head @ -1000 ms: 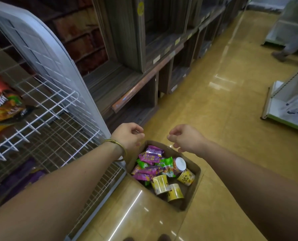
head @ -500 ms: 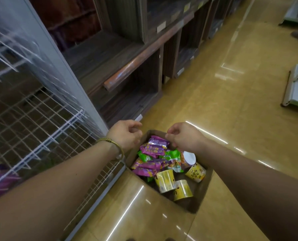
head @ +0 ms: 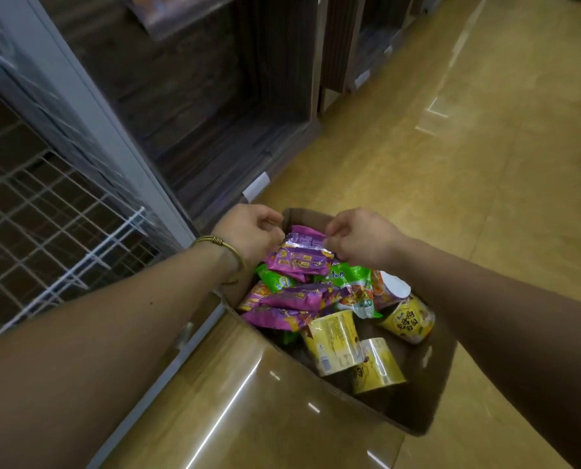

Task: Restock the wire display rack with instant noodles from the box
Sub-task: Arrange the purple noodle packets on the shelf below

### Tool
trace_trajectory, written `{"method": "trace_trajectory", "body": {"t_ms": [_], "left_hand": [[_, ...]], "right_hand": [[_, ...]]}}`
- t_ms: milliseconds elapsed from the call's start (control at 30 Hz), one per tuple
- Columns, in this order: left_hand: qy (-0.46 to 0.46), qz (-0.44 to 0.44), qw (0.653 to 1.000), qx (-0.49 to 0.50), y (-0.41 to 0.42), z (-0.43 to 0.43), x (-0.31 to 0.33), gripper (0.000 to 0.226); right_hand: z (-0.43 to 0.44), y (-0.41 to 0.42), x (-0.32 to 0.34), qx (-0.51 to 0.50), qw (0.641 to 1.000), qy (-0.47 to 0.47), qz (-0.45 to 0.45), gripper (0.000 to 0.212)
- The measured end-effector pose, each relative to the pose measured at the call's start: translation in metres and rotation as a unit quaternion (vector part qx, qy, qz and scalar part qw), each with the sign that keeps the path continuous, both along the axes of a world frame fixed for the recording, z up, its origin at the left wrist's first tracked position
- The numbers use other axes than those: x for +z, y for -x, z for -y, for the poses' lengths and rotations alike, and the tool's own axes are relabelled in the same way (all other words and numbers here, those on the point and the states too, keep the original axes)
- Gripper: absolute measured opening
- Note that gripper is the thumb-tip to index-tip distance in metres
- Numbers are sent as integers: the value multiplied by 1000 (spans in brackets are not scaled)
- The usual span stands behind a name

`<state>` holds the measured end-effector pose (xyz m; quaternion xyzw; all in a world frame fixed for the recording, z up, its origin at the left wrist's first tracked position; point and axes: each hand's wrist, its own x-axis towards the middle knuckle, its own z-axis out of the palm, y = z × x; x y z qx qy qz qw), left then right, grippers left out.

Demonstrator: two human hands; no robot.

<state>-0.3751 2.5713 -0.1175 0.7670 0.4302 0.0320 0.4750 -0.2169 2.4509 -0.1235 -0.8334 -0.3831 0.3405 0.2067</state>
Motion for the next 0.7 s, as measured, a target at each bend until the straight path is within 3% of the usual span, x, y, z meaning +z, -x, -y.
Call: {"method": "trace_trajectory", "body": {"t_ms": [267, 500, 700], "left_hand": [[-15, -34, 998, -42, -1, 0, -92, 30], [-4, -26, 997, -73, -2, 5, -139, 39], [6, -11, 997, -72, 2, 9, -162, 46]], "right_hand": [[10, 2, -84, 67, 996, 54, 21, 43], [7, 9, -142, 170, 974, 132, 72, 80], [4, 18, -175, 249, 942, 191, 118, 87]]}}
